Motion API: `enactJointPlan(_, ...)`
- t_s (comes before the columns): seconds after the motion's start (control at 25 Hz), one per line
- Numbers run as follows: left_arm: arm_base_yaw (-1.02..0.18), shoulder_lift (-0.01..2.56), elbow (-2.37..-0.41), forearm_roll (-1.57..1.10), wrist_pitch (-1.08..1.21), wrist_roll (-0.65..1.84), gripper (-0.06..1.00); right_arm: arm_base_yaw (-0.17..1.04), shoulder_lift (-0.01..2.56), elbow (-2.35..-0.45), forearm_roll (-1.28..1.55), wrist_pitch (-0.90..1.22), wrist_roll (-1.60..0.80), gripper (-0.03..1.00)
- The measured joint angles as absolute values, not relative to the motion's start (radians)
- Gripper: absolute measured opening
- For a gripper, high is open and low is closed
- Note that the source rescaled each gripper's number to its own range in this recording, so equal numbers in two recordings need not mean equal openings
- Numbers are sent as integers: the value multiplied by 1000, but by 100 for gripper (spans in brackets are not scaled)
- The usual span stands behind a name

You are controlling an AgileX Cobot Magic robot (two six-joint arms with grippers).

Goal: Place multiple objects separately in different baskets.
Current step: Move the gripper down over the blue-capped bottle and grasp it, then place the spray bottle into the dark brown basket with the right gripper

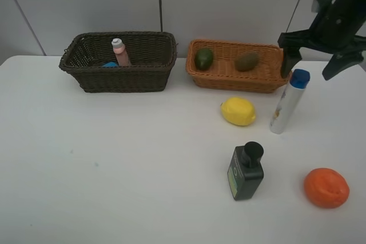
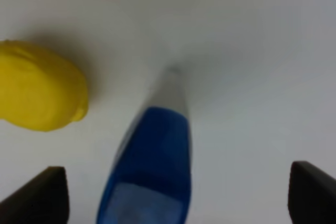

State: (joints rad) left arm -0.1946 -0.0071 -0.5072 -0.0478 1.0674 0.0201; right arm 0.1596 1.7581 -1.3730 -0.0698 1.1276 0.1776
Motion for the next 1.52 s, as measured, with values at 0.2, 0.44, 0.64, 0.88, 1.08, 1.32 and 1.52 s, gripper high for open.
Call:
enactJointPlan(0.2,-195,-7,-507,-48,1067,20,100,160,1830,-1391,-72,1110,178,98)
enactJointPlan(0.44,-195,-7,-507,-48,1067,20,100,160,1887,-1391,-72,1116,178,95)
enactJointPlan(0.64,-195,-7,-507,-48,1067,20,100,160,1931,-1391,-71,1135,191,53)
enactJointPlan(0.88,-195,-7,-507,-48,1067,20,100,160,1932,-1394,-67,1150,194,1)
enactJointPlan(1.08,-195,-7,-507,-48,1067,20,100,160,1916,-1394,-67,1164,194,1)
enactJointPlan(1.32,-195,-7,-507,-48,1067,20,100,162,1740,-1392,-63,1098,169,1)
enactJointPlan(1.52,-195,-7,-507,-47,1067,20,100,231,1629,-1392,71,897,-11,1)
